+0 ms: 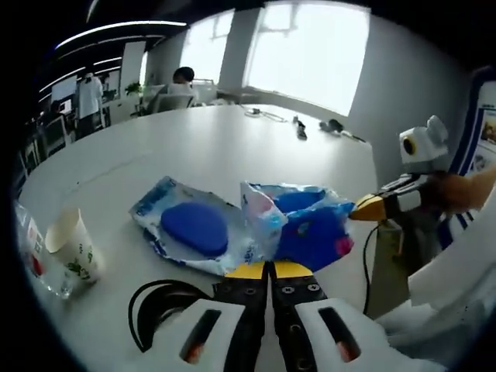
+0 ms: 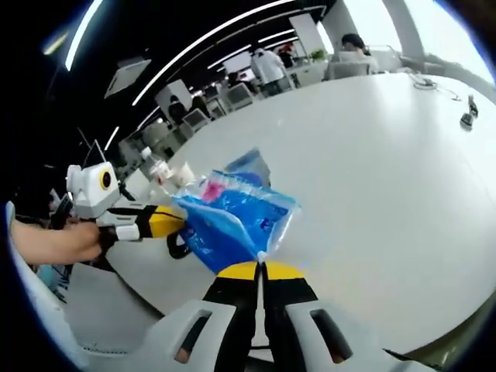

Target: Arrange the tabletop items into an orderly group along one side of the table until the central work area is clear of visible clutter.

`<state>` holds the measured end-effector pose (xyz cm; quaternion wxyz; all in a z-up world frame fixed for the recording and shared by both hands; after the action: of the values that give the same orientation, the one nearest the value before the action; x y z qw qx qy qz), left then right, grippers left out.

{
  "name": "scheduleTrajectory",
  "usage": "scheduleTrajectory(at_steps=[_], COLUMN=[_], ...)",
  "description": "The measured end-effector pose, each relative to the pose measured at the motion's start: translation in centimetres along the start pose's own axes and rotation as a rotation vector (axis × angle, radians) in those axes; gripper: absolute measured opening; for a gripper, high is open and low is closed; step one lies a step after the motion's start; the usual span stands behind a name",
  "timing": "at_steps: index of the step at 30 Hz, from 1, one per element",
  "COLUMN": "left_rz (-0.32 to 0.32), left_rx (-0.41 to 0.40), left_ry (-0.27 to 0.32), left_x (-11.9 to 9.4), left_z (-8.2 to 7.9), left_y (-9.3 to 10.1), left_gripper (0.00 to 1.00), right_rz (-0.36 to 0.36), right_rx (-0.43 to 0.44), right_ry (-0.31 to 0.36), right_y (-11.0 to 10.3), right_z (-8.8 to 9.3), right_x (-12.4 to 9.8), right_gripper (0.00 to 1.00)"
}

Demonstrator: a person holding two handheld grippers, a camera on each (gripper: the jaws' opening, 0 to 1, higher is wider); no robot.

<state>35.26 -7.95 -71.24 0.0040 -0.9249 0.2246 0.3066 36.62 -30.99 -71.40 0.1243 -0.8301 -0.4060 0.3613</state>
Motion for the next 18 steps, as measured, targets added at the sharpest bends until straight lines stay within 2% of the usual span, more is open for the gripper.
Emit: scheduleTrajectory(at_steps=[3, 9, 14, 18], left_rz=[-0.001, -0.017, -0.032, -0.042], left_rx=[0.01, -0.039, -0.087, -0.089], left_ry=[0.012, 0.033, 0.06, 0.068], left_x=[0.5, 1.8, 2.8, 3.7], left_z=[-0.6, -1.9, -2.8, -3.5], left_y=[0.6, 1.4, 1.9, 2.3], left_gripper=[0.0, 0.0, 0.0, 0.0], right_rz=[0.013, 0.025, 0.028, 0.034], right_rx=[-0.026, -0.039, -0.076, -0.104], right_ry=[0.009, 0.032, 0.031, 0.021], right_y=[0.7, 2.3, 3.6, 4.5], right_z=[-1.0, -2.8, -4.5, -5.6], right_x=[-0.3, -0.8, -1.0, -0.9], right_gripper=[0.0, 0.0, 0.0, 0.0])
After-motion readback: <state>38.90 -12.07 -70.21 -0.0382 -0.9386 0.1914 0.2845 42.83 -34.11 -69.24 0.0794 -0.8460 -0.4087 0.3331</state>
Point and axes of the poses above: the point that each gripper's makers call its tool centre point, and the gripper's own axes: x roughly forward along the fingers, y roughly to its right, z roughly out of its underside, the point moved 8 cm from there along -x, roughly backward along the fingers, and after that the axes turned 9 degrees about -z, right-handed, at the moved point
